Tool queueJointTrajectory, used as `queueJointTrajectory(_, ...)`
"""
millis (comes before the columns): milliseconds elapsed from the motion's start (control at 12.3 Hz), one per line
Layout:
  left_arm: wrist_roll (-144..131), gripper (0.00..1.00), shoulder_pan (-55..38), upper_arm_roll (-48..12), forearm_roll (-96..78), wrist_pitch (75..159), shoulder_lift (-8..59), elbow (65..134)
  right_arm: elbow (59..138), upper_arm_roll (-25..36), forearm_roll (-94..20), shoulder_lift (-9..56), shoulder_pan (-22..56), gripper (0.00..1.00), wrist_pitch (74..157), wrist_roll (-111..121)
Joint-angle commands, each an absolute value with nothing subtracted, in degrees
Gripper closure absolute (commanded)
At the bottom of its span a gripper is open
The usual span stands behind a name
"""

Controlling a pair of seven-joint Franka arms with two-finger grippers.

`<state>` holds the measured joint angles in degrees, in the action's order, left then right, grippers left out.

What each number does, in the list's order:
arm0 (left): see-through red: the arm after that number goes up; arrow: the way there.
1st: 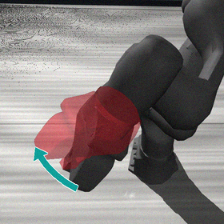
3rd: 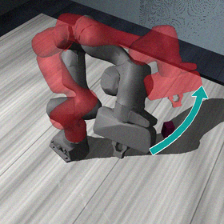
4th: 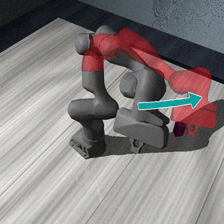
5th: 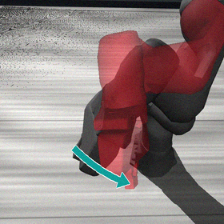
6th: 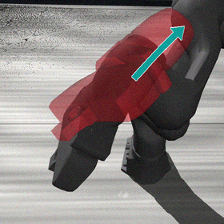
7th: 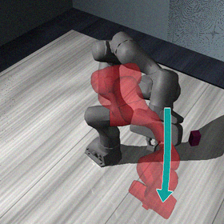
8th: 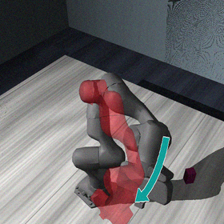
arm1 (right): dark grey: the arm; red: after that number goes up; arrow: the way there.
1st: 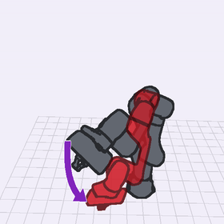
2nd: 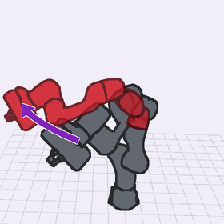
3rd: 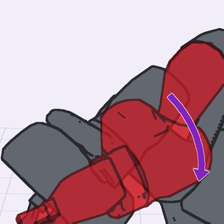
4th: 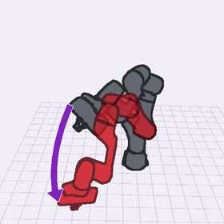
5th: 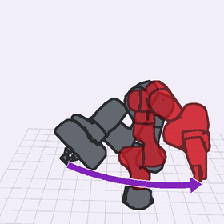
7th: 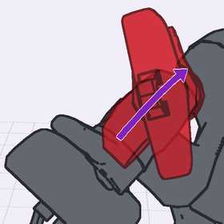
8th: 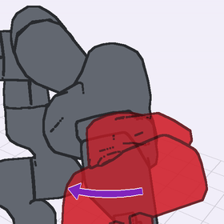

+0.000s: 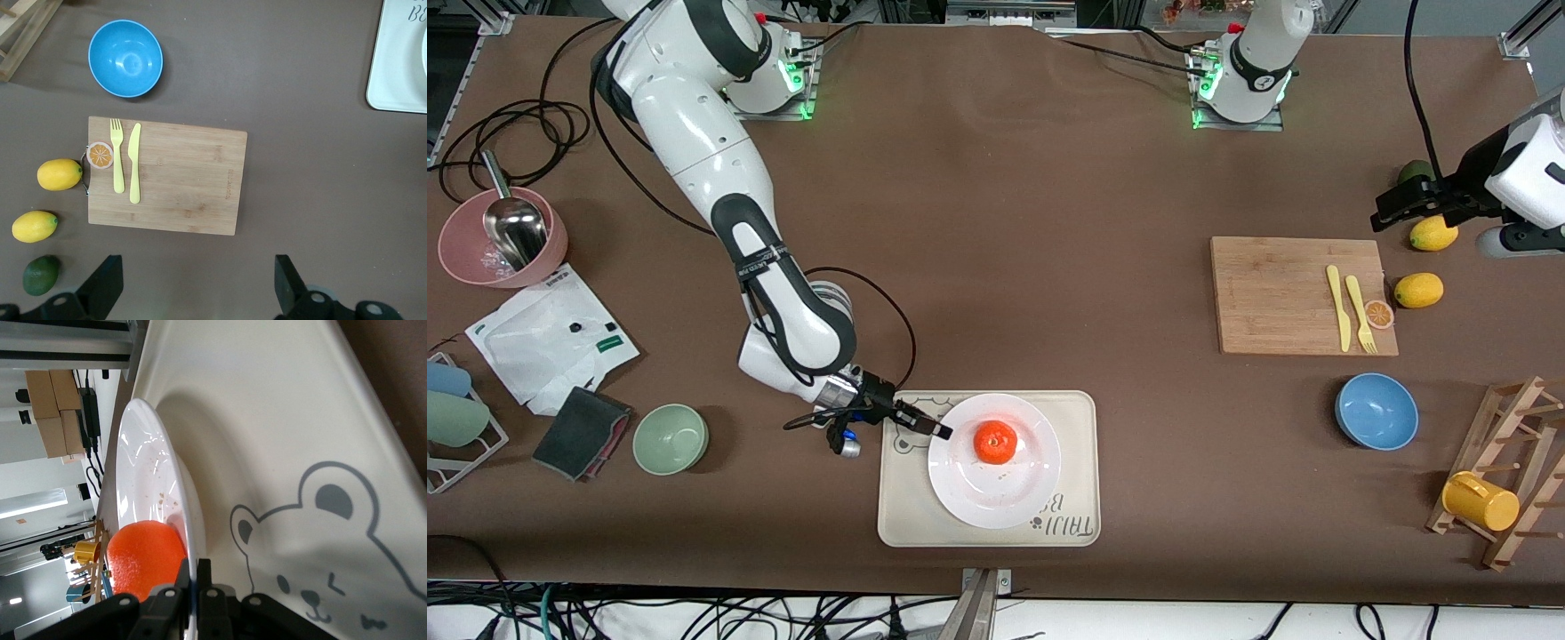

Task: Place orange and plate with both arms
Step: 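Carry the plate with the right gripper onto the bear placemat, then open the right gripper and draw it back from the plate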

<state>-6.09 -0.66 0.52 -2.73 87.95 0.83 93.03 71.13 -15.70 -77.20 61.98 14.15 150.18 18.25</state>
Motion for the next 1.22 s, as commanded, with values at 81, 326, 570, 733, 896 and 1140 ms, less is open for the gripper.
queueJointTrajectory(81, -4.8, 0.00, -0.5, 0.5, -1.5, 87.6, 1.3, 91.9, 69.3, -15.8, -74.8, 62.8, 13.9, 0.84, 150.6, 17.2)
queueJointTrajectory(326, -4.8, 0.00, -0.4, 0.5, -1.8, 87.5, 1.3, 91.9, 69.5, -15.8, -72.2, 62.3, 13.3, 0.46, 150.5, 17.0)
queueJointTrajectory(570, -4.9, 0.00, -0.4, 0.5, -1.7, 87.5, 1.3, 91.9, 71.7, -15.6, -69.4, 61.2, 13.2, 0.36, 150.2, 16.9)
queueJointTrajectory(733, -4.9, 0.00, -0.6, 0.5, -1.6, 87.5, 1.3, 91.9, 77.4, -14.3, -66.7, 56.7, 12.8, 0.29, 150.0, 17.2)
queueJointTrajectory(896, -4.9, 0.00, -0.8, 0.5, -1.6, 87.5, 1.3, 91.9, 82.8, -13.9, -64.5, 51.4, 12.7, 0.28, 149.6, 17.2)
queueJointTrajectory(1140, -5.1, 0.00, -0.9, 0.4, -1.6, 87.5, 1.4, 91.9, 90.5, -11.5, -61.3, 42.2, 12.5, 0.00, 147.1, 17.2)
